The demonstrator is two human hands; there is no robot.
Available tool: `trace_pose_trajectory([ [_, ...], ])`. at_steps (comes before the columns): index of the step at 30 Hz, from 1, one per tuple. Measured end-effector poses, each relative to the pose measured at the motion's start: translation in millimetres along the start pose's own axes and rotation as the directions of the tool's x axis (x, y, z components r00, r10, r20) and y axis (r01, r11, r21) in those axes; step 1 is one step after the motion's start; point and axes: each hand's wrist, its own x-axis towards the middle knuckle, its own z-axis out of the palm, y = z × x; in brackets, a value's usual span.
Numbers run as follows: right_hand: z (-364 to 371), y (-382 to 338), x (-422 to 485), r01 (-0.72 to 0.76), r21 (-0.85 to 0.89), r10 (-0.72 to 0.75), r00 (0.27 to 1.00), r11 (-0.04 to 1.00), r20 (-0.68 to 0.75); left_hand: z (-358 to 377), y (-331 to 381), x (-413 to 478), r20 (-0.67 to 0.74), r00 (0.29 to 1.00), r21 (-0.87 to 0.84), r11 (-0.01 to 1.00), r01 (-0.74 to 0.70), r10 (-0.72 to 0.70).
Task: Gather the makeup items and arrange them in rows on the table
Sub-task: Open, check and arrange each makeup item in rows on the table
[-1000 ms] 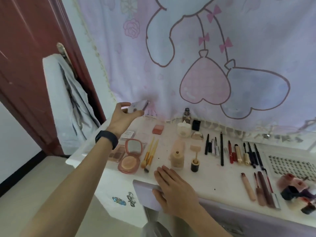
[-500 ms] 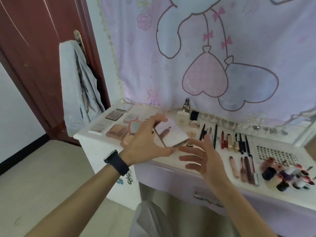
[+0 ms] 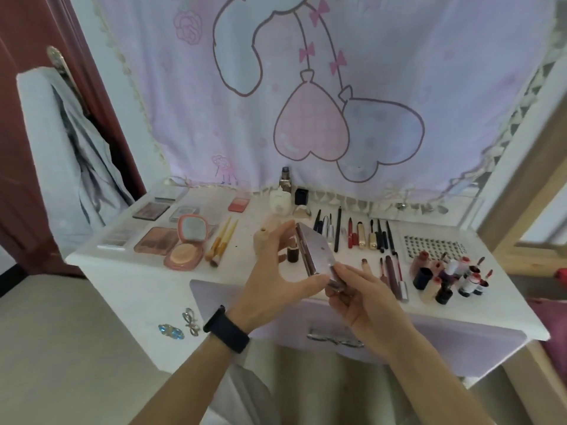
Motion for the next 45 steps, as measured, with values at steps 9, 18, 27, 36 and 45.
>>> trace_pose_trajectory([
  [9, -14.3, 12.1, -6.5, -0.132, 0.199, 0.120, 0.990, 0.971, 0.070, 23.2, -7.4, 2.3, 0.054, 0.997, -0.106, 0.992, 0.062, -0.056],
  [18, -30.0, 9.5, -6.0, -0.069, -0.193, 0.081, 0.995, 0.979, 0.056, 19.1, -5.1, -1.5, 0.107, 0.994, 0.042, 0.999, -0.021, 0.017],
  [27, -36.2, -10.5, -8.3, -0.050, -0.460, 0.106, 0.990, 0.887, 0.097, 19.4, -4.4, -7.5, 0.244, 0.961, 0.220, 0.957, -0.188, 0.132],
  [36, -37.0, -1.0, -4.8, 0.097, -0.561, -0.081, 0.995, 0.822, 0.053, 19.3, -10.5, -12.4, 0.299, 0.954, 0.126, 0.990, -0.069, 0.028],
  [45, -40.7, -7.4, -6.8, 0.232, -0.642, -0.146, 0.972, 0.731, 0.185, 14.3, -10.8, -5.6, 0.241, 0.951, -0.161, 0.958, 0.237, -0.194],
])
